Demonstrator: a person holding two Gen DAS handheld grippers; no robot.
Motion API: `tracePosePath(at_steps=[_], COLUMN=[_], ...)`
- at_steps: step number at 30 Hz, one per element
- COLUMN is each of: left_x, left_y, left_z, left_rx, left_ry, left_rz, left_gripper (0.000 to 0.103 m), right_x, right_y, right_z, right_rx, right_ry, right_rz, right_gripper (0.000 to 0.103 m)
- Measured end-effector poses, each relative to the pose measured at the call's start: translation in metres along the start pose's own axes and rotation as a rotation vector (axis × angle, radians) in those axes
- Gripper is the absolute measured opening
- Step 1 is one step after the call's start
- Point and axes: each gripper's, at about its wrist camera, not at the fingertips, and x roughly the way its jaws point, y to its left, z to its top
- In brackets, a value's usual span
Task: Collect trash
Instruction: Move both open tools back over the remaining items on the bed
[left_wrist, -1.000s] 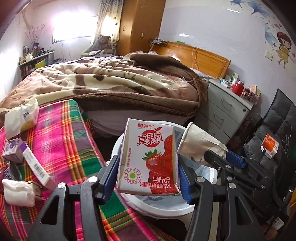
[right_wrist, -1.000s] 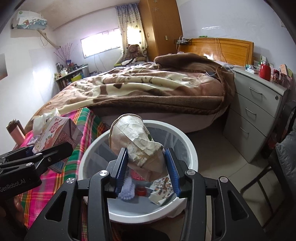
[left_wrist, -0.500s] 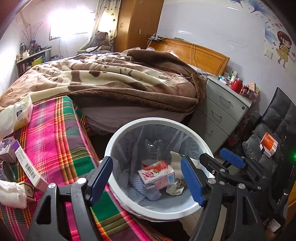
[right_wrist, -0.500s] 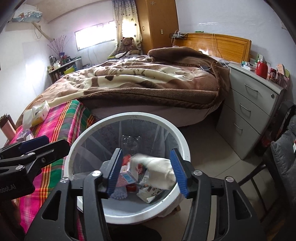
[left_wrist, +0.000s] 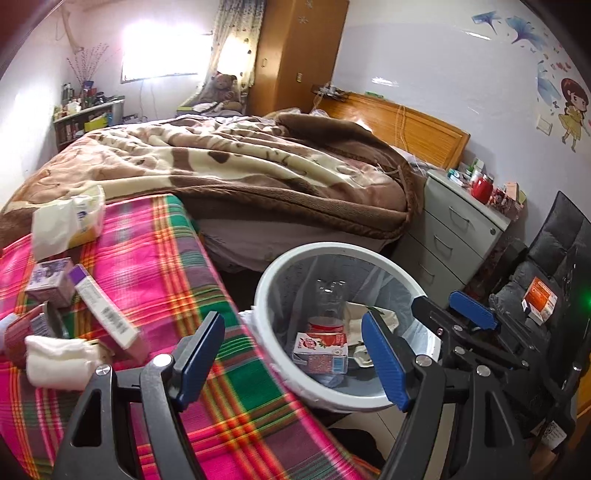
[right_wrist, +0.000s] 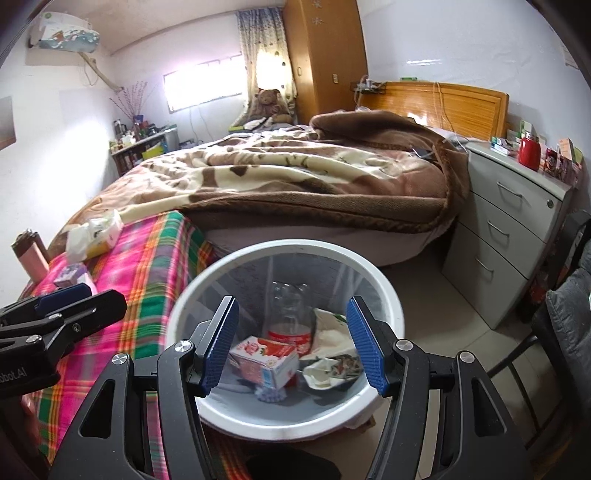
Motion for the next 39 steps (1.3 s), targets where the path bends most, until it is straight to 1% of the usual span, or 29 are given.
tracePosePath(at_steps=[7,15,21,23,27,32,39], left_x=[-0.022,-0.044,-0.063,-0.07,-0.081,-0.09,-0.104], left_y=[0.026,0.062,0.099,0.114,0.139,0.169,0.208], left_z=[-0.005,-0.014,-0.023,-0.025,-0.032,-0.042,-0.048], left_rx=[-0.029,-0.068,-0.114,-0.137,-0.183,-0.227,-0.264], left_ry=[-0.036,-0.062,-0.086,-0.092,-0.104,-0.102,-0.107], left_rz=[0.041,0.083,0.141,0.167,0.205,0.249,0.304], left_gripper=[0.078,0.079,0.079,0.079,0.079,0.079,0.08], right_x=[-0.003,-0.004,-0.001,-0.001,0.002,0.004,0.007], right_y=[0.022,0.055,0.086,0.097,0.119,0.148,0.185], right_z=[-0.001,-0.005,-0.009,-0.009,-0.011,-0.013,-0.019], right_rx=[-0.029,-0.082,-0.147,-0.165,-0.205,-0.267,-0.339], right_ry=[-0.012,-0.02,-0.003,-0.002,0.004,0.014,0.021], right_rz=[0.037,0.125,0.191,0.226,0.258,0.312,0.387], right_gripper=[0.062,0.062,0.062,0.062,0.062,0.064,0.067])
